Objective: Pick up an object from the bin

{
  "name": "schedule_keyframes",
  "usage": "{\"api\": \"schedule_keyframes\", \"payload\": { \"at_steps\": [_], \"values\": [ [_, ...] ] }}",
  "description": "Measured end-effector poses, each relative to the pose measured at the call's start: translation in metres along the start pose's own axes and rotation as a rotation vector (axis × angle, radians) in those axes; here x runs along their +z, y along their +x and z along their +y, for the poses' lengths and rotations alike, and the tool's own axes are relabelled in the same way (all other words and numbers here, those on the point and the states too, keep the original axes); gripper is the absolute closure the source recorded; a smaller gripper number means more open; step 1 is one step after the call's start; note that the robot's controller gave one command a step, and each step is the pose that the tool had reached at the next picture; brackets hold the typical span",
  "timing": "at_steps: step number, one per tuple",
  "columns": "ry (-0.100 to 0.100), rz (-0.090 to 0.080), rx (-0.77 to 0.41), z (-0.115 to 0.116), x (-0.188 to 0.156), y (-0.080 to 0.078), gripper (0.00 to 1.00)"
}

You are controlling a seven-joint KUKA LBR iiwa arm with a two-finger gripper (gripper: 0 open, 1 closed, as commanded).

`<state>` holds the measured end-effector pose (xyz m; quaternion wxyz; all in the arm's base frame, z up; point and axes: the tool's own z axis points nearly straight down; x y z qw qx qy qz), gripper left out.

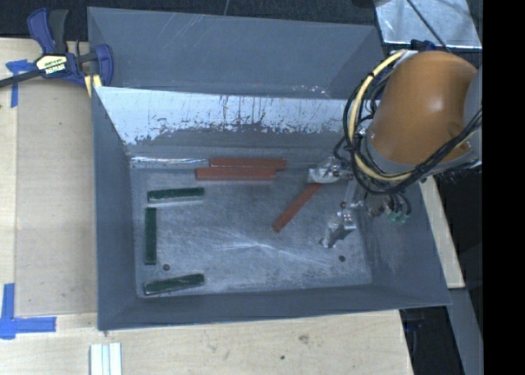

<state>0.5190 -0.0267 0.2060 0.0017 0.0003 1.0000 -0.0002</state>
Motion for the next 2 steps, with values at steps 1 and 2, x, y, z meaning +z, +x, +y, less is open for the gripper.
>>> {"api": "schedule_keyframes", "payload": {
  "at_steps": [1,2],
  "values": [
    [0.0,-0.003,-0.097,-0.004,0.048,-0.023,0.0],
    [0.0,-0.002,-0.133,-0.001,0.086,-0.065,0.0]
  ]
}}
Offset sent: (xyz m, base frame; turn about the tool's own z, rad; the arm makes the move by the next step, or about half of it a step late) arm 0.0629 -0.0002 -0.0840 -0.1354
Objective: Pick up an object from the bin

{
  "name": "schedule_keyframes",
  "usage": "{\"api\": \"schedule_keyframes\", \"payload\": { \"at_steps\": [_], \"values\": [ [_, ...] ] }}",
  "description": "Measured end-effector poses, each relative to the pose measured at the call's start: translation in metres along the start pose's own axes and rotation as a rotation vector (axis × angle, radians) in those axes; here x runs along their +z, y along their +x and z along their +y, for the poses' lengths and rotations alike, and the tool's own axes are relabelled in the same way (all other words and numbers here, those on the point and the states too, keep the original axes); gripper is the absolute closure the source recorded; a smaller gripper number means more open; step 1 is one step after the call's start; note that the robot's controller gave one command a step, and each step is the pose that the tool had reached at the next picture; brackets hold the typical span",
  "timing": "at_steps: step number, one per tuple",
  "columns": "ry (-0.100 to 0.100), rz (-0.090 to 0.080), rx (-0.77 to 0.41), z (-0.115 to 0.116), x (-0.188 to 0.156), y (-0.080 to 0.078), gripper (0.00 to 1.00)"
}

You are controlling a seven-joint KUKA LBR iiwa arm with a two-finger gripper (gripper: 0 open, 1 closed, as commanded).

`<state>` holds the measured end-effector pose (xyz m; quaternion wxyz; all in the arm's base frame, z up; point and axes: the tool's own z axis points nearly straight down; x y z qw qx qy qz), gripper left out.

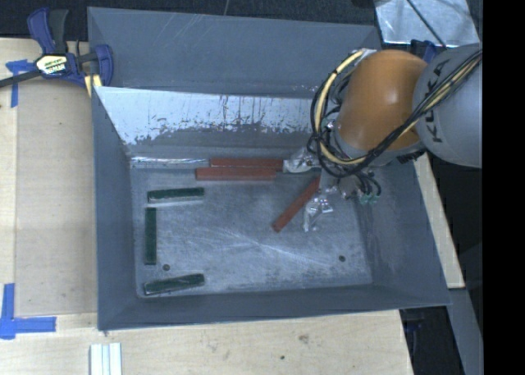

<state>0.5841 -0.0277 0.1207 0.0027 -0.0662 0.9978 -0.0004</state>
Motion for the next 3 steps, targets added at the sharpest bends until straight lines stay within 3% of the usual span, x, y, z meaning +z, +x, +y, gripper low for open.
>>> {"api": "schedule_keyframes", "payload": {
  "at_steps": [1,2,3],
  "values": [
    [0.0,0.0,-0.181,-0.004,-0.003,-0.009,0.0],
    [0.002,-0.017,-0.156,-0.003,0.041,-0.02,0.0],
    [0.0,-0.006,-0.158,-0.002,0.038,-0.016,1.0]
  ]
}}
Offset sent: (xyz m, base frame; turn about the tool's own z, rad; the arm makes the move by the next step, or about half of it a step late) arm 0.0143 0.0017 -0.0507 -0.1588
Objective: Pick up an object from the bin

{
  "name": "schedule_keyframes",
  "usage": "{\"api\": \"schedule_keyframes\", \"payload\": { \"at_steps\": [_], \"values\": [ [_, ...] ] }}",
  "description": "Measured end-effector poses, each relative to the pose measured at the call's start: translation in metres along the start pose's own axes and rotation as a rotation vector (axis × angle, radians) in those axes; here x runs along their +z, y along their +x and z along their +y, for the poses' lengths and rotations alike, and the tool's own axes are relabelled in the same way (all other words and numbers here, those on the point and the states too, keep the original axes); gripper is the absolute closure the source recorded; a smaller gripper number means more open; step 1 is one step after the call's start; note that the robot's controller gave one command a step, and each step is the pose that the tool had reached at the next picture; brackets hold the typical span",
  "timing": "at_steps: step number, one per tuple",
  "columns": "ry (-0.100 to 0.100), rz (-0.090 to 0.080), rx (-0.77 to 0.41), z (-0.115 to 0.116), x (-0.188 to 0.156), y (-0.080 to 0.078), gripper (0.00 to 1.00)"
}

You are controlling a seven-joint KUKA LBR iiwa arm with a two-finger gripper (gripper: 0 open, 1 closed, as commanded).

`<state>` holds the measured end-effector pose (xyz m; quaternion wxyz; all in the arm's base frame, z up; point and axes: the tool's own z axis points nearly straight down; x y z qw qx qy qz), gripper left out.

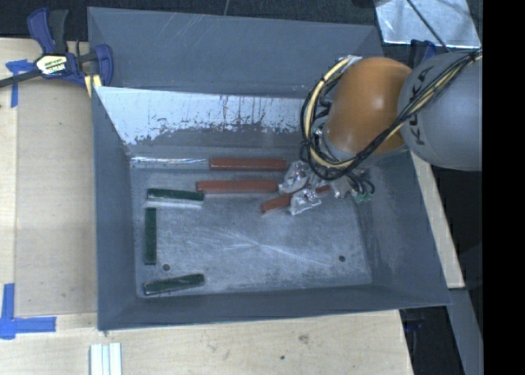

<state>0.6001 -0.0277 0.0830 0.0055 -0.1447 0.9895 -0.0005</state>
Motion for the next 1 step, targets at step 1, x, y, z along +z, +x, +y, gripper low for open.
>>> {"api": "schedule_keyframes", "payload": {
  "at_steps": [1],
  "values": [
    [0.0,0.0,0.0,0.0,0.0,0.0,1.0]
  ]
}}
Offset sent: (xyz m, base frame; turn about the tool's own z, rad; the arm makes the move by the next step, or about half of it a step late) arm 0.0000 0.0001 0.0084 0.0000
